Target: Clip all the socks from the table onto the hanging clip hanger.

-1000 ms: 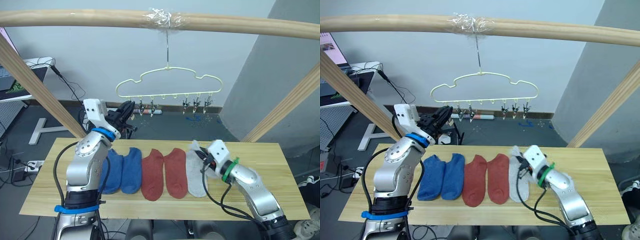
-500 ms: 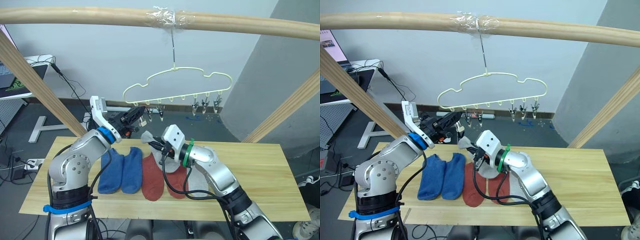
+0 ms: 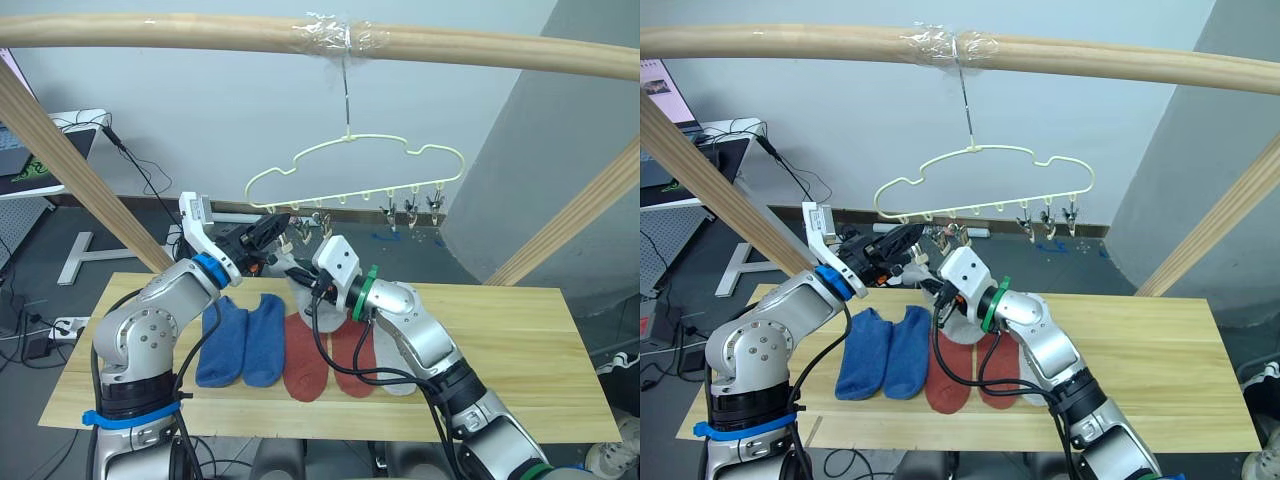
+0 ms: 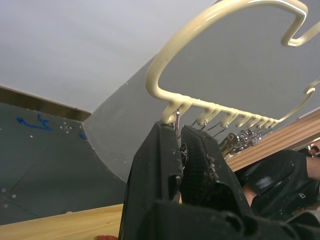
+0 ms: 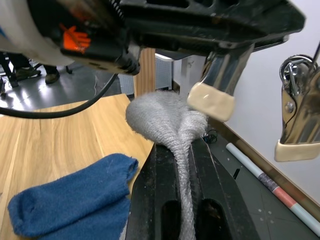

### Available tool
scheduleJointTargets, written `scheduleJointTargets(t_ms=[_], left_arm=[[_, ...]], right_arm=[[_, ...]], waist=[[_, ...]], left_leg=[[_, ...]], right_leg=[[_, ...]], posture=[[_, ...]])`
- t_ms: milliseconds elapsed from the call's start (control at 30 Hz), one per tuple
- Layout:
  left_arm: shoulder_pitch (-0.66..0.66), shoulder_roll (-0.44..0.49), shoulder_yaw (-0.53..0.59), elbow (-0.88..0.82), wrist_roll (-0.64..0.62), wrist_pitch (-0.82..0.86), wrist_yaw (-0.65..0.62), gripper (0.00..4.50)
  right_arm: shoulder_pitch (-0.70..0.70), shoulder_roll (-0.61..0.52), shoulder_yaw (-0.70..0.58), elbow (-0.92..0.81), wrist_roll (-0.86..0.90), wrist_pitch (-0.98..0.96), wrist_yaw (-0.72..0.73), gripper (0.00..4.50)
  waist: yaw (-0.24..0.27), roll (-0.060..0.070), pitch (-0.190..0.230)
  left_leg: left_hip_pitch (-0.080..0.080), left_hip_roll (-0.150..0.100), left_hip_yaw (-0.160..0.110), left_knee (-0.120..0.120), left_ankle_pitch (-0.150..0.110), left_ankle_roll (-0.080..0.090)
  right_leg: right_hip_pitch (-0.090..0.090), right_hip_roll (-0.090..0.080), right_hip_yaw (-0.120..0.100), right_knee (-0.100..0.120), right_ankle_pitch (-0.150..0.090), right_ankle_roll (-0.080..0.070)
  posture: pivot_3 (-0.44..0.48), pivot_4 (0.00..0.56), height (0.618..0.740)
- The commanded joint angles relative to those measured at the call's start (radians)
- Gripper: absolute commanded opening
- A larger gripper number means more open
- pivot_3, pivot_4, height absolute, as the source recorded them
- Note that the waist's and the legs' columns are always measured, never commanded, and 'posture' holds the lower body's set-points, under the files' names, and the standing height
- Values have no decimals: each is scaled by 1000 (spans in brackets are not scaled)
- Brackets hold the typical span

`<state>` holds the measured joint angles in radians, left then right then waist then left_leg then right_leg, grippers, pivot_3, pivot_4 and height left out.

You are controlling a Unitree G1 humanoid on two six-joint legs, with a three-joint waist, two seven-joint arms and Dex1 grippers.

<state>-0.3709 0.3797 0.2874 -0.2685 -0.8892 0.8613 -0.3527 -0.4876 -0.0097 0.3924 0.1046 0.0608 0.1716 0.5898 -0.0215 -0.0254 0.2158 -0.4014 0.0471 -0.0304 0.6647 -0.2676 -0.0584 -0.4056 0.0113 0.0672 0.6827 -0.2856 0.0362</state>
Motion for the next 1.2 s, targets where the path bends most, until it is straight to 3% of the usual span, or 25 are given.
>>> scheduleJointTargets(t_ms=[33,933,1200], left_arm=[[1,11,-1,-42,-10,-17,-17,126],[81,38,-13,-8,-1,-64,-112,126],[73,43,-8,29,8,-92,-125,126]], right_arm=[[-18,21,-12,-23,12,-28,0,0],[-28,64,-22,14,-1,-119,-44,0],[57,-13,15,-48,-23,-111,1,0]], waist=[[0,0,0],[-1,0,0],[5,0,0]], left_leg=[[0,0,0,0,0,0],[0,0,0,0,0,0],[0,0,0,0,0,0]], right_leg=[[0,0,0,0,0,0],[0,0,0,0,0,0],[0,0,0,0,0,0]], posture=[[67,206,705],[81,208,705],[82,209,705]])
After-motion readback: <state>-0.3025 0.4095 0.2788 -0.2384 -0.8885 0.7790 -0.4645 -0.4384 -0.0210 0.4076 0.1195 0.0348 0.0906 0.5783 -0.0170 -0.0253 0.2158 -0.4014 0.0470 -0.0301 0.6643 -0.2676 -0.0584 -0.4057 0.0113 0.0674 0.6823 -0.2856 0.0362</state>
